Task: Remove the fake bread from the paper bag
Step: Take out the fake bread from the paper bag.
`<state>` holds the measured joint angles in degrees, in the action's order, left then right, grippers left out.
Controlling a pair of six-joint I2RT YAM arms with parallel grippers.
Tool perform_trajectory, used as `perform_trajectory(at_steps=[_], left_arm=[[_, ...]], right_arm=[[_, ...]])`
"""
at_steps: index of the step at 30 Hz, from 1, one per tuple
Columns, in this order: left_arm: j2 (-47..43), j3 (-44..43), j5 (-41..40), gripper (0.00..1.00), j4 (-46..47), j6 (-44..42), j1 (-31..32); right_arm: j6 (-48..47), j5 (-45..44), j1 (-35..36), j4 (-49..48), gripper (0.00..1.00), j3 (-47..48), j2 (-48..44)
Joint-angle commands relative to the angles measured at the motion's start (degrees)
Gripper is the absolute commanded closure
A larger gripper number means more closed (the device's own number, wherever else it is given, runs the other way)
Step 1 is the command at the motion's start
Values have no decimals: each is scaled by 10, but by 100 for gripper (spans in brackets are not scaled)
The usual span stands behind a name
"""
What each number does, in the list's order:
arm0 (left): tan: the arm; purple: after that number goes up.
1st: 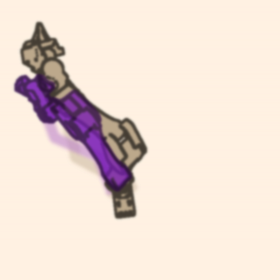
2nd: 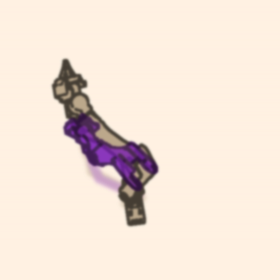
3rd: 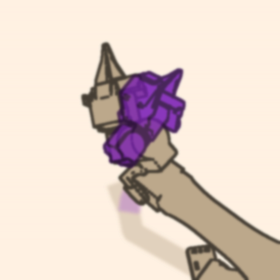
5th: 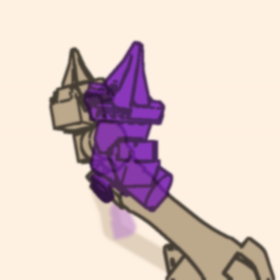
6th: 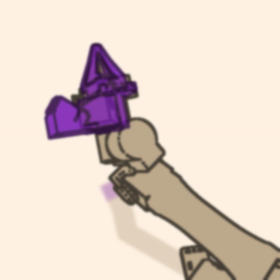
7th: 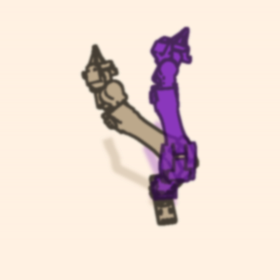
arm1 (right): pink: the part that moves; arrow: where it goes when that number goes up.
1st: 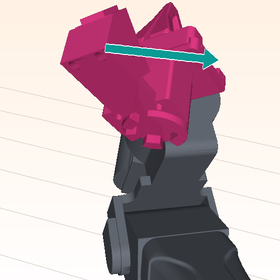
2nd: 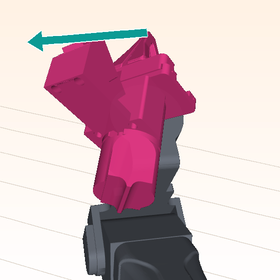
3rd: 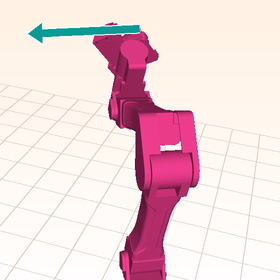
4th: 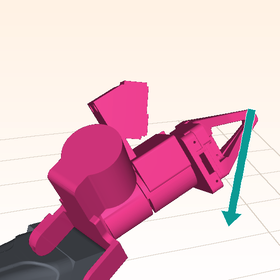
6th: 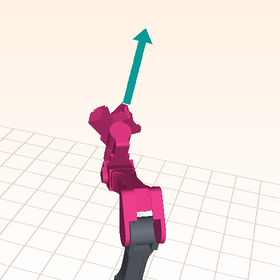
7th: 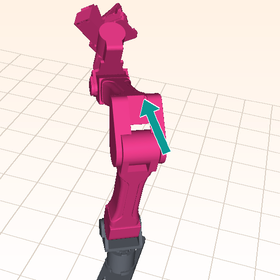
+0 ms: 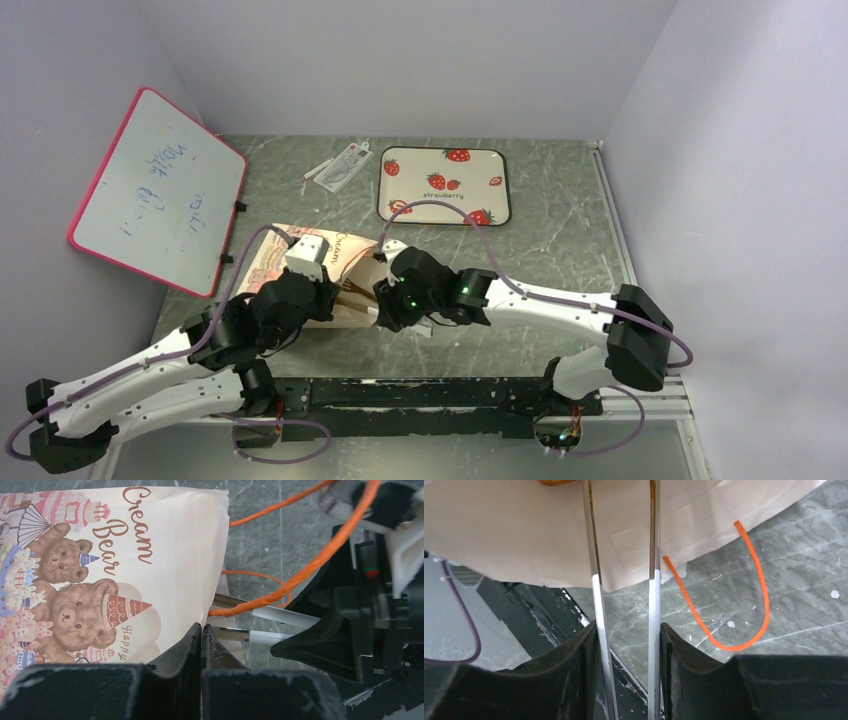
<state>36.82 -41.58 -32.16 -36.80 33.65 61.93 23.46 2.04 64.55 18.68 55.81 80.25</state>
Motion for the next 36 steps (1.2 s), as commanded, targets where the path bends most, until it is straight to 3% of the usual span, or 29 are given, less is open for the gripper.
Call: perform_trajectory(at_steps=[1, 8, 15, 27, 36], left_arm=[[11, -11, 12, 93, 25, -7, 0], [4, -14, 8, 93, 13, -3, 1], [2, -5, 18, 93, 11, 2, 0], [7, 1, 47, 93, 23, 0, 0], [1, 9, 65, 93, 22, 2, 0]], right_arm=[[4, -18, -10, -22, 67, 12, 22], [19, -45, -11, 20, 59, 0, -29], [28, -28, -23, -6, 50, -27, -29], [32, 83, -57, -144, 45, -21, 46], [32, 79, -56, -162, 41, -2, 90]])
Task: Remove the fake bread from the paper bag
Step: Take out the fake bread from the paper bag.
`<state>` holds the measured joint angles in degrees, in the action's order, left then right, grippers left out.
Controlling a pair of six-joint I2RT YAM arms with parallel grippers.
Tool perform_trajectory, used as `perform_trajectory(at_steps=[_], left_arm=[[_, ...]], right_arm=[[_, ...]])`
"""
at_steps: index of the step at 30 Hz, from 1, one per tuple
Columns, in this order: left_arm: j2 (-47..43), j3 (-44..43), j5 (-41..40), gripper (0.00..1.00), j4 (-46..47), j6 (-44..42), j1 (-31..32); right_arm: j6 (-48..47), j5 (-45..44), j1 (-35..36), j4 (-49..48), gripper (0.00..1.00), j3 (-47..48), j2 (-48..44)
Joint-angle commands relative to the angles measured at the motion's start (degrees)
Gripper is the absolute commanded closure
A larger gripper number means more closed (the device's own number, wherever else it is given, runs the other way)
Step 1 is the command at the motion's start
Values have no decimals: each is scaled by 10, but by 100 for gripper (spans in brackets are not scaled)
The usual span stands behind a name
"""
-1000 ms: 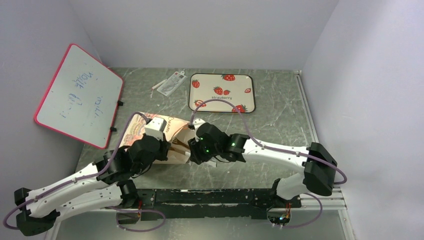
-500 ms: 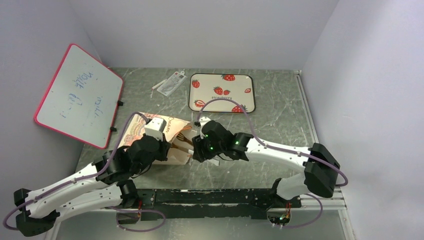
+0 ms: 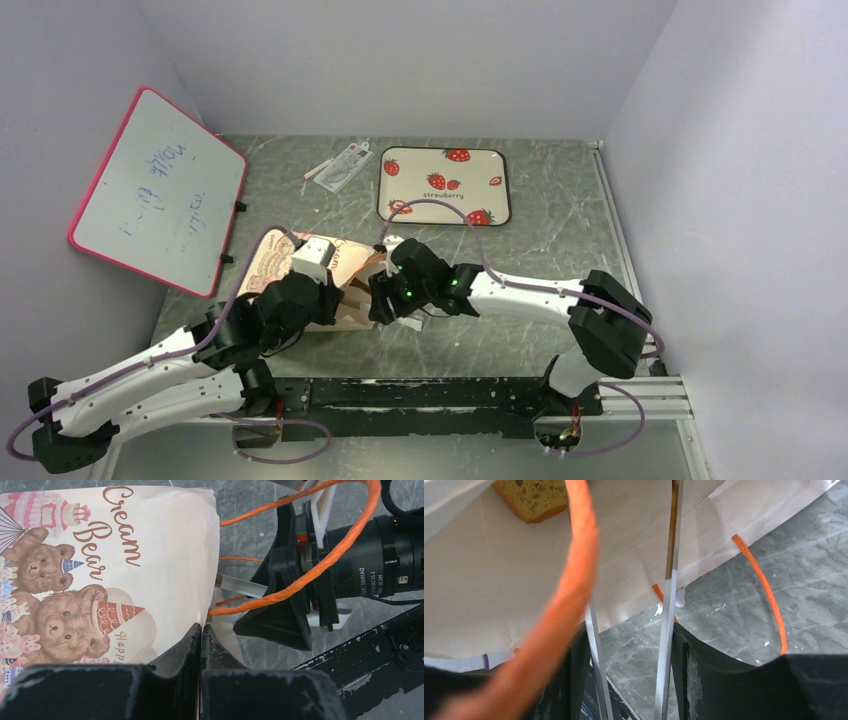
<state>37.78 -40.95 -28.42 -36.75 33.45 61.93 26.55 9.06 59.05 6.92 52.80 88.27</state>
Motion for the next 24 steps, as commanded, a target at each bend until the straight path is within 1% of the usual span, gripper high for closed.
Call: perform_trajectory(at_steps=[1, 3, 4, 7, 9, 10, 15, 16, 20, 24], left_arm=[[-10, 3, 29, 93, 24, 4, 0], [-10, 5, 30, 93, 25, 4, 1], [-11, 6, 29, 93, 25, 4, 1], [-14, 9, 26, 93, 26, 6, 0], [-17, 9, 18, 93, 25, 7, 0], [-18, 9, 13, 93, 24, 8, 0], [-23, 6, -21, 93, 10, 13, 0], [-22, 5, -40, 93, 5, 16, 0], [-9, 0, -78, 93, -17, 28, 0], [2, 3, -103, 93, -17, 34, 0]], right_arm=[[0, 6, -1, -44, 41, 30, 13], [3, -1, -1, -44, 45, 31, 16], [3, -4, -2, -44, 50, 31, 16], [5, -11, -1, -37, 84, 30, 13], [7, -15, -1, -31, 96, 27, 7], [8, -20, -1, -27, 100, 23, 0], [8, -42, -1, 8, 100, 12, -51], [8, -44, -1, 18, 100, 10, -60], [11, -56, -2, 51, 100, -1, -107], [11, -67, -1, 99, 100, 5, -134]])
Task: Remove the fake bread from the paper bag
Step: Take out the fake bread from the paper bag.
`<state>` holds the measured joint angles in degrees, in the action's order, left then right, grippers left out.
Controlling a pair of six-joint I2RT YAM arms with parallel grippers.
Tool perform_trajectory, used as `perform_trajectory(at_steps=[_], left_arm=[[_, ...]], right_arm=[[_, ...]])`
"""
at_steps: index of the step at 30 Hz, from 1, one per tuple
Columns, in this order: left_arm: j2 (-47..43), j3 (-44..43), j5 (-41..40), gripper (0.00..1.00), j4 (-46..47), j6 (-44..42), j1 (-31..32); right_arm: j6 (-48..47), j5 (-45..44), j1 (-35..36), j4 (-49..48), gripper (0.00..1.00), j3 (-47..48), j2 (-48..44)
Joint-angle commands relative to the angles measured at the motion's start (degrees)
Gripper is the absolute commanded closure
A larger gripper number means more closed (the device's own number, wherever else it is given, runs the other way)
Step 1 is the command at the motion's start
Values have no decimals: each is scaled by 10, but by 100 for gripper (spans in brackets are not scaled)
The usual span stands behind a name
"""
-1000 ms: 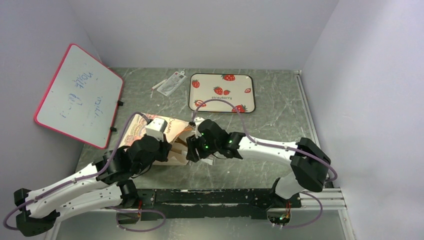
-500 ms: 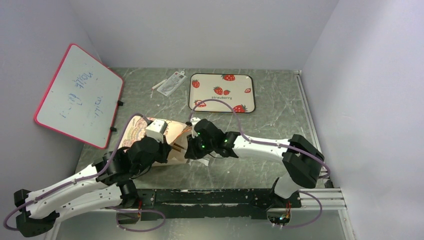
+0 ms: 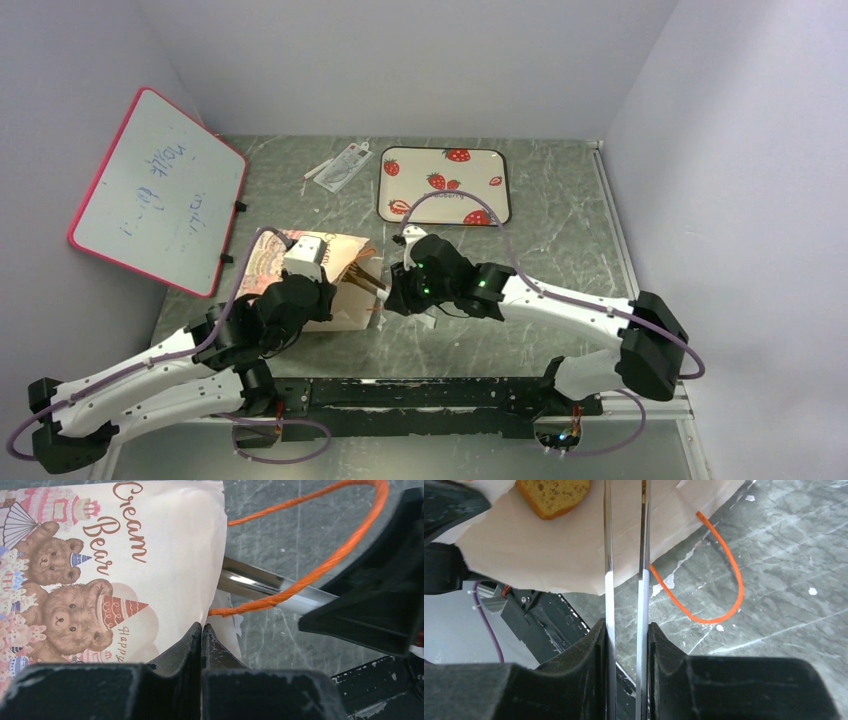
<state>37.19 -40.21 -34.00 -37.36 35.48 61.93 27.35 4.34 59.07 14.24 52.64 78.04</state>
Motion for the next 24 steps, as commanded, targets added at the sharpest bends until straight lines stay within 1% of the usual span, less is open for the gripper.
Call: perform_trajectory(at_steps=[1, 5, 8, 11, 15, 20, 24], left_arm=[[9, -4, -55, 93, -9, 14, 1], [8, 0, -87, 93, 2, 13, 0], [23, -6, -105, 93, -6, 23, 0], [30, -6, -108, 93, 4, 17, 0], [37, -9, -123, 93, -7, 33, 1], [45, -20, -138, 93, -36, 57, 0], [47, -22, -131, 93, -40, 59, 0]], right_arm=[[3, -23, -2, 36, 100, 9, -37], [6, -40, -1, 86, 100, 19, -63], [9, -59, -2, 131, 100, 26, -79], [21, -84, -2, 167, 100, 30, -97], [44, -129, -2, 212, 100, 43, -119], [88, -194, -2, 272, 100, 97, -134], [130, -255, -1, 302, 100, 131, -134]])
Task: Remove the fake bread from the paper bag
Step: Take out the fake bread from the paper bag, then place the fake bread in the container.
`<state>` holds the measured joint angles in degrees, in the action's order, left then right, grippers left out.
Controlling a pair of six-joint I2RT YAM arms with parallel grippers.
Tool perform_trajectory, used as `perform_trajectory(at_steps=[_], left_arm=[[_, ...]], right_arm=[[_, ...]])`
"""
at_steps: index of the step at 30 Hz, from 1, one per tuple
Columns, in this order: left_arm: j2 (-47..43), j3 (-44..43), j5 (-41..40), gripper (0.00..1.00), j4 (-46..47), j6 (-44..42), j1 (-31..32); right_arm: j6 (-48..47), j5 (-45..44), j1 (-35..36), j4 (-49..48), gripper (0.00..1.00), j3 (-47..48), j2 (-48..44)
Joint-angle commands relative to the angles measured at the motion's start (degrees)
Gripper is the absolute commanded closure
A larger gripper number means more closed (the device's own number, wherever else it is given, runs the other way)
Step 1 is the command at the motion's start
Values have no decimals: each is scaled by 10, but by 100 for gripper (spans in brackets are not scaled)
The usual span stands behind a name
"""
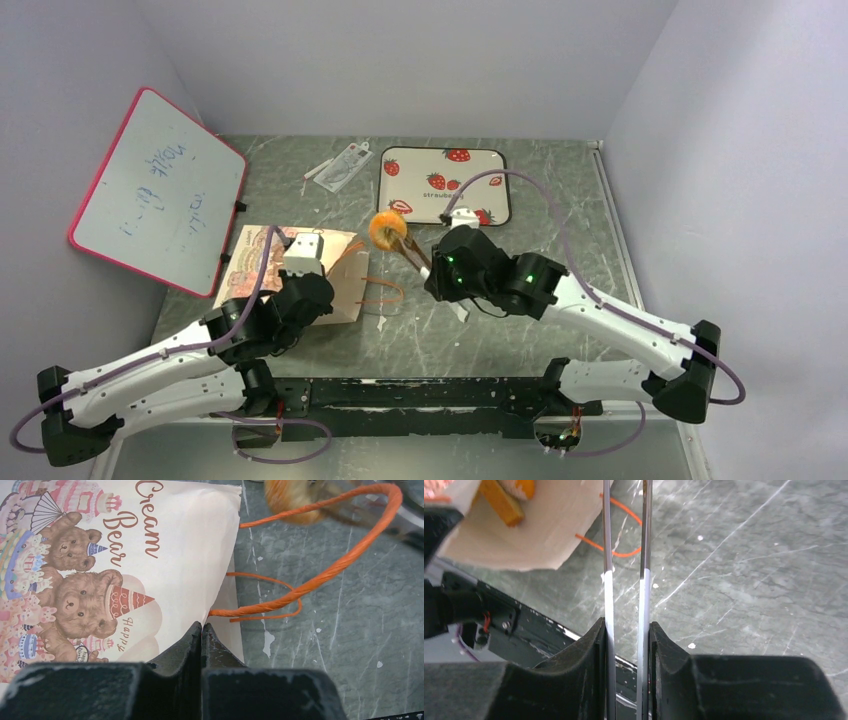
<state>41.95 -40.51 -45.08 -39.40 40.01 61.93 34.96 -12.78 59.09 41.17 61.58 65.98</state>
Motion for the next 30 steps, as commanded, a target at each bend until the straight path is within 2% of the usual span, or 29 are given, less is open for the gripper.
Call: perform_trajectory(at_steps=[1, 7, 12, 15, 23, 30], left_arm=[[-4, -18, -14, 93, -13, 6, 0], [-18, -16, 47, 93, 40, -82, 0], [-31, 2, 142, 93, 113, -180, 0], [-22, 3, 194, 93, 140, -221, 0], [-6, -23, 269, 93, 135, -272, 0], [11, -54, 312, 93, 92, -270, 0]], right_arm=[[64, -100, -2, 38, 100, 50, -10], [81, -131, -44, 12, 100, 106, 66], [77, -67, -152, -107, 100, 110, 129], [64, -13, -207, -160, 100, 138, 200], [74, 124, -288, -250, 100, 236, 372], [110, 201, -320, -284, 100, 264, 455]])
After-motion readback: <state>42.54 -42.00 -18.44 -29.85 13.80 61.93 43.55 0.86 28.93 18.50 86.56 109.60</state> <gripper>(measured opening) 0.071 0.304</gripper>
